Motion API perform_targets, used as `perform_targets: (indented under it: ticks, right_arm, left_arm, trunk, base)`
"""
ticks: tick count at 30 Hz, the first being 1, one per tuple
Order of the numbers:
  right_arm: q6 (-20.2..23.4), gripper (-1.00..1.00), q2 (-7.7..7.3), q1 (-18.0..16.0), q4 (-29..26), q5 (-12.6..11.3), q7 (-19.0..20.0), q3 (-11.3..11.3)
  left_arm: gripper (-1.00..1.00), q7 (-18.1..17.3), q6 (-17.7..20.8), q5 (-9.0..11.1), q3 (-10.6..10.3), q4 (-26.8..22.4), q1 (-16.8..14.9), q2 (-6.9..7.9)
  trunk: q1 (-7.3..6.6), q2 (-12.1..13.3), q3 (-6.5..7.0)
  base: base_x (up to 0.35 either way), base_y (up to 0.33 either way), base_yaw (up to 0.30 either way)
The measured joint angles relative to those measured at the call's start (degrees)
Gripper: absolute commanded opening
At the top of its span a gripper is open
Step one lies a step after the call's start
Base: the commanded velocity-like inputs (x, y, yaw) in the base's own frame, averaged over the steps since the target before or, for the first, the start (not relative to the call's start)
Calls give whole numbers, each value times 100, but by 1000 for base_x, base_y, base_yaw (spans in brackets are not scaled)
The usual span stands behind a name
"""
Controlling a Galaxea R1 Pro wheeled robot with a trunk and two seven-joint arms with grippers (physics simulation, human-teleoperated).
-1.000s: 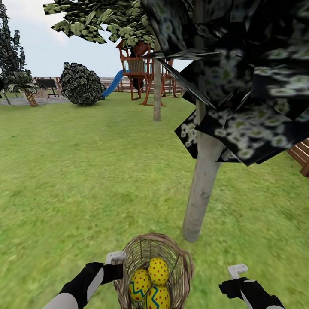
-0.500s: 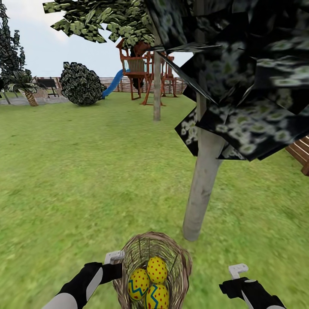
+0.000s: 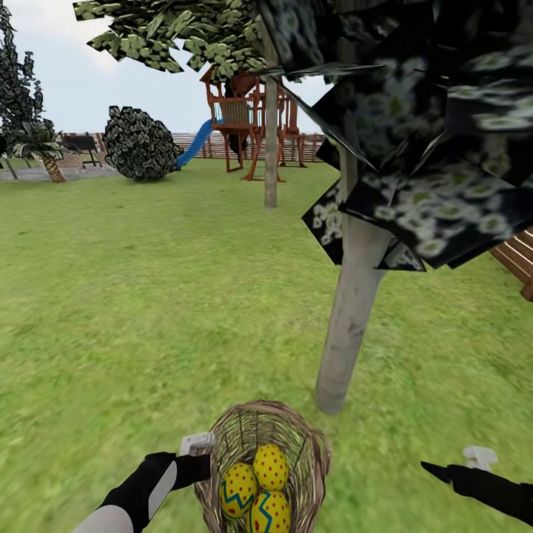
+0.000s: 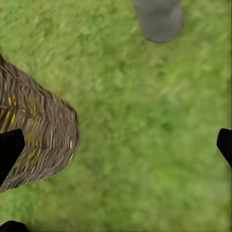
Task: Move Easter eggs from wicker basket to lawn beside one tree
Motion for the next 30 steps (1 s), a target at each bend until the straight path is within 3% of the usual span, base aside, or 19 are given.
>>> perform_targets:
  ticks: [30]
  right_arm:
    - [-30,100,30,0,-12,3,-18,30]
  left_arm:
    - [-100,0,0,-6,-1,-4,0,0]
  trunk:
    - [659,-1204,-539]
  base:
    - [0,0,0]
